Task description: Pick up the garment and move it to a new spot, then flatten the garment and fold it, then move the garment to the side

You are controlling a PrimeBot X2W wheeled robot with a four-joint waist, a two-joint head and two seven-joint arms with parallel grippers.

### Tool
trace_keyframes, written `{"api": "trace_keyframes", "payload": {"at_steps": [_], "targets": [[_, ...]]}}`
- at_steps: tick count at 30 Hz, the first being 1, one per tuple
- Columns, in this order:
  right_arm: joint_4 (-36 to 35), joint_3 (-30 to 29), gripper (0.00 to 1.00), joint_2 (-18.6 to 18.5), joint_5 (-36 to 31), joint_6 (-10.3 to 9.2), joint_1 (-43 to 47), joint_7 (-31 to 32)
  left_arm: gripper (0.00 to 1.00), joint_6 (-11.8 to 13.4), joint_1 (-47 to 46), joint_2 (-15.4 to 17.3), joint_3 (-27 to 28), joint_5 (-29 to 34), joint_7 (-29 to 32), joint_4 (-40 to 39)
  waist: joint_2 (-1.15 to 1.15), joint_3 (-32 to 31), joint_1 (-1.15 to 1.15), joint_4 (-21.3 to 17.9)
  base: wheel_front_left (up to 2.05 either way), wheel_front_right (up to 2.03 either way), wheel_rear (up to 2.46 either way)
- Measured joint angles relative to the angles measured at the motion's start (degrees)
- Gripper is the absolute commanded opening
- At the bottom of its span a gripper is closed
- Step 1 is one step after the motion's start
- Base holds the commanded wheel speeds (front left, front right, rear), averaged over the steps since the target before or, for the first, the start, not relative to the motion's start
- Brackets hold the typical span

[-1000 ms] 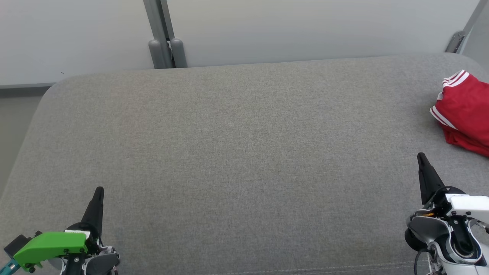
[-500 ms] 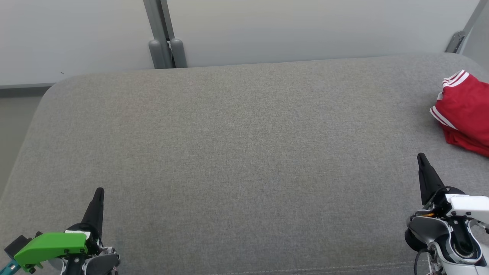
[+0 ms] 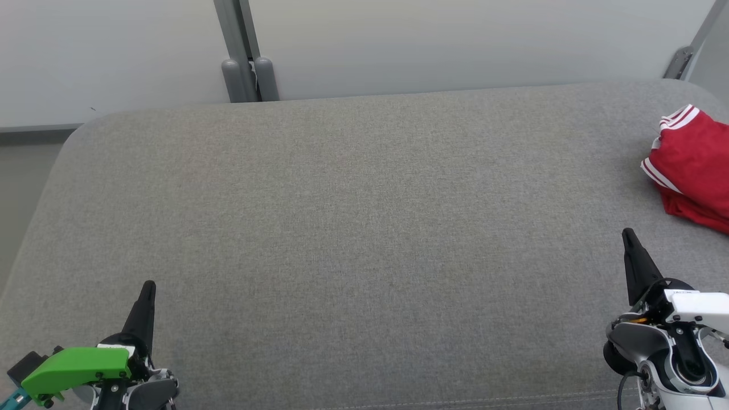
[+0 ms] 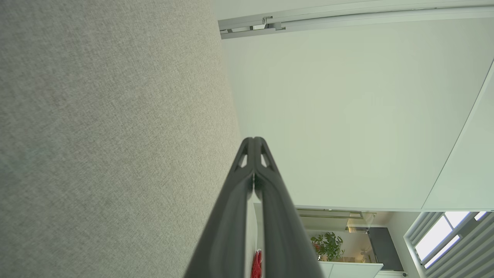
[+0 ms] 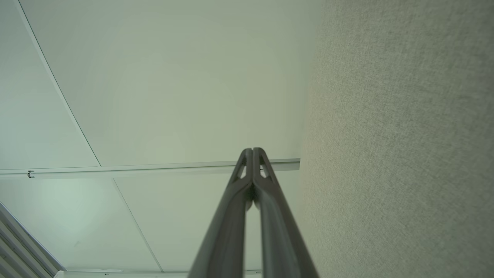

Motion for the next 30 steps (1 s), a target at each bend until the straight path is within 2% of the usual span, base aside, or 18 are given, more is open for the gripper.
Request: {"api": "trace_keyframes", "payload": {"at_steps": [30], "targets": [[0.09,-0.04,0.0,0.01,0.0,0.07,-0.15,0.01,0.0,-0.02,-0.1,-0.04,0.12,0.0,0.23,0.44,0.0,-0.01,0.0,0.0,0.0,0.0,0.0]]}}
